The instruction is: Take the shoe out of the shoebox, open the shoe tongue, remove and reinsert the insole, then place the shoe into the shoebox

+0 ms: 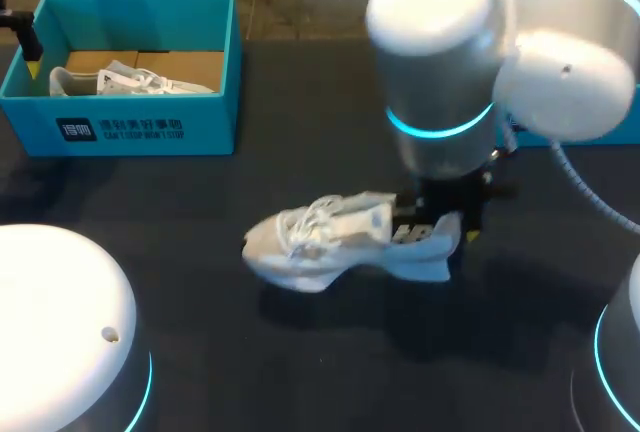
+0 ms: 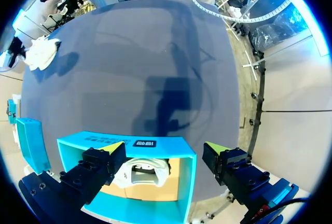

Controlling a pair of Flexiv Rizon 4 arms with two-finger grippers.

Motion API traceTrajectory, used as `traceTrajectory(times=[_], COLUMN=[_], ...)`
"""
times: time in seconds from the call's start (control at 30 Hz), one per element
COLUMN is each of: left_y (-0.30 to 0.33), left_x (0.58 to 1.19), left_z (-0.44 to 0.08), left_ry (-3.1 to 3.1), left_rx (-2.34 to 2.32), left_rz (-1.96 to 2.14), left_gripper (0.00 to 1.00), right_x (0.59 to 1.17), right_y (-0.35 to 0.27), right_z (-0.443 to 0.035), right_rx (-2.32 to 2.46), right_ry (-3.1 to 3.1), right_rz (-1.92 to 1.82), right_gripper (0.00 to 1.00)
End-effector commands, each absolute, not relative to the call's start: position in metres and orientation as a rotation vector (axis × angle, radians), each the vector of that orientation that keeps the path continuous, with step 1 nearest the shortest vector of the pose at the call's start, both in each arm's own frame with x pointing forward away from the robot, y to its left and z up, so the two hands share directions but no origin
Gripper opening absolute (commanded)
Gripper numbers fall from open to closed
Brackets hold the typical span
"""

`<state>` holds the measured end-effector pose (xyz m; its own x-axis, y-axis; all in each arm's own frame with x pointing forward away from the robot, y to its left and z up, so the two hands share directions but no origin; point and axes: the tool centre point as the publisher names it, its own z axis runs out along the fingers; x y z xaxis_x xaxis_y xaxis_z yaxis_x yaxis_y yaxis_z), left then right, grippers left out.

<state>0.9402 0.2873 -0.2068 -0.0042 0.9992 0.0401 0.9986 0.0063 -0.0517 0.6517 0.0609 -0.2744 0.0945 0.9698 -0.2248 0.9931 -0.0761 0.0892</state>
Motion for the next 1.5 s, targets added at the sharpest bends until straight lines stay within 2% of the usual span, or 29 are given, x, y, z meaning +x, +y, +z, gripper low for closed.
traceTrajectory(times=[0.03,0.7,1.5], left_y=[0.287,0.287,0.287], left_x=[0.939,0.939,0.939], left_z=[-0.207,-0.207,-0.207], left_ry=[-2.181,-2.181,-2.181], left_rx=[-2.171,-2.171,-2.171], left_rz=[0.007,0.007,0.007], left_gripper=[1.00,1.00,1.00], right_x=[0.655,0.646,0.652], right_y=[0.089,0.111,0.105], right_z=[-0.309,-0.348,-0.382], right_rx=[2.165,2.171,2.188], right_ry=[1.990,1.947,1.971], right_rz=[-0.190,-0.218,-0.226], right_gripper=[0.00,0.00,0.00])
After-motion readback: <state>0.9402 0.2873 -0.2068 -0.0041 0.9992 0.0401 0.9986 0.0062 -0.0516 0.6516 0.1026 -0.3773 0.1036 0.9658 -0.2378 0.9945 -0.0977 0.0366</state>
